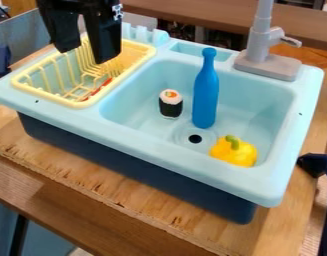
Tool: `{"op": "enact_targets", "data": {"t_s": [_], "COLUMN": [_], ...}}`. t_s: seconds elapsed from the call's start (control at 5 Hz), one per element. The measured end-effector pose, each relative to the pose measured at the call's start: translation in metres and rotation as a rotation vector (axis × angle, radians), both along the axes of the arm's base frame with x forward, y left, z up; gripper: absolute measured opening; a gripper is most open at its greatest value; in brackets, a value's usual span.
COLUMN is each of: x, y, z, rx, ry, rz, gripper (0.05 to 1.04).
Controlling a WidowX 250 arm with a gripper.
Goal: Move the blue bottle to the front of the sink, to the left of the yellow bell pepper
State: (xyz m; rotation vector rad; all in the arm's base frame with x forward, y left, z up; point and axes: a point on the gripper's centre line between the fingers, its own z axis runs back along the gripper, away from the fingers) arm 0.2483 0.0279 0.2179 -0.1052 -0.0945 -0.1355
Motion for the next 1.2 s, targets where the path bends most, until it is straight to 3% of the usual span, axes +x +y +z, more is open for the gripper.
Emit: {"op": "enact_targets", "data": {"t_s": [0.2,0.8,1.2], "x": [0.002,0.078,0.112], "y": [0.000,-0.022,-0.030], "z": [-0.007,-0.024,-0.042], "rx": [-0.005,0.003,-0.023], "ry": [0.023,-0.011,0.031], "rz": [0.003,0.059,0.040], "gripper": [1.001,1.001,1.001]}}
